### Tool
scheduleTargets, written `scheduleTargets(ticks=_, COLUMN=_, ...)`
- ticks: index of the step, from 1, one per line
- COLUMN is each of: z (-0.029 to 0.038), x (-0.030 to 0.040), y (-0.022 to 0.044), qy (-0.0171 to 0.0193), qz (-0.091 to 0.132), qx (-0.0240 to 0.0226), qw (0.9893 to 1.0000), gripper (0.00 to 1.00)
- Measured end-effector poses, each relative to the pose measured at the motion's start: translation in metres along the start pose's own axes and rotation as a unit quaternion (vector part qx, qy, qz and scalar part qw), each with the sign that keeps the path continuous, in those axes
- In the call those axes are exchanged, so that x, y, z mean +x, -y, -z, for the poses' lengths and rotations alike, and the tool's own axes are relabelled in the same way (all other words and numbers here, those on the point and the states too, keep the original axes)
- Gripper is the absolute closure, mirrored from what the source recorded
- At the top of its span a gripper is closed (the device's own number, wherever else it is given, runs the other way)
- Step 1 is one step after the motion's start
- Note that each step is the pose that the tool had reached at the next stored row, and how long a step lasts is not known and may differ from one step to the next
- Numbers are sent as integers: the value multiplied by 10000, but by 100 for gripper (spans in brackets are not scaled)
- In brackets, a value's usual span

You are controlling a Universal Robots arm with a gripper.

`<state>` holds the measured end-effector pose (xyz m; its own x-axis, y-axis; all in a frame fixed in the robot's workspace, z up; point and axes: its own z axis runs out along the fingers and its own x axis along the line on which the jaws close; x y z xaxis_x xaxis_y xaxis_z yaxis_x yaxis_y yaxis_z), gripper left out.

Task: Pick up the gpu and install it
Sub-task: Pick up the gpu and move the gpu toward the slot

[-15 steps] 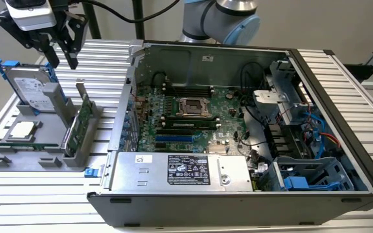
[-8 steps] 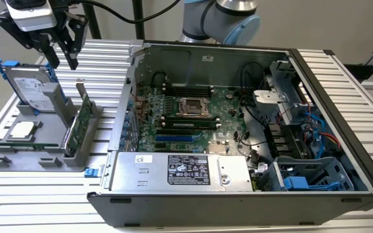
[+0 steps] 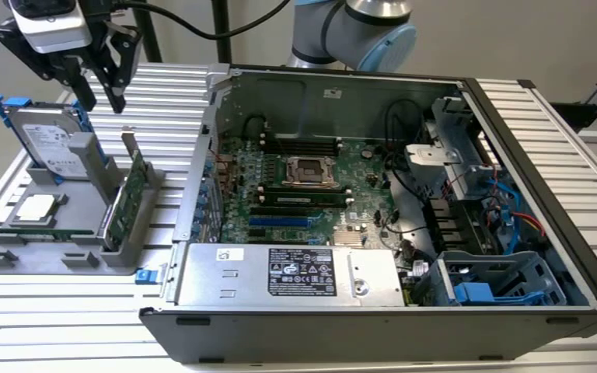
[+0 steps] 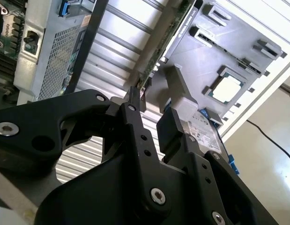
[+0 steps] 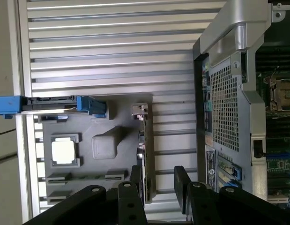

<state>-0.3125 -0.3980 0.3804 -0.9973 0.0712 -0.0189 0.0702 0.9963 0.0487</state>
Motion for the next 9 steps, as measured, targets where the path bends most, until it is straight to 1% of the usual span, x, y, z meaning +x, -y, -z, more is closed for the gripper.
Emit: scheduleTargets(ticks=9, z=-25, x=1, y=1, qy=0, qz=0, qx=-1, qw=10000, gripper=0)
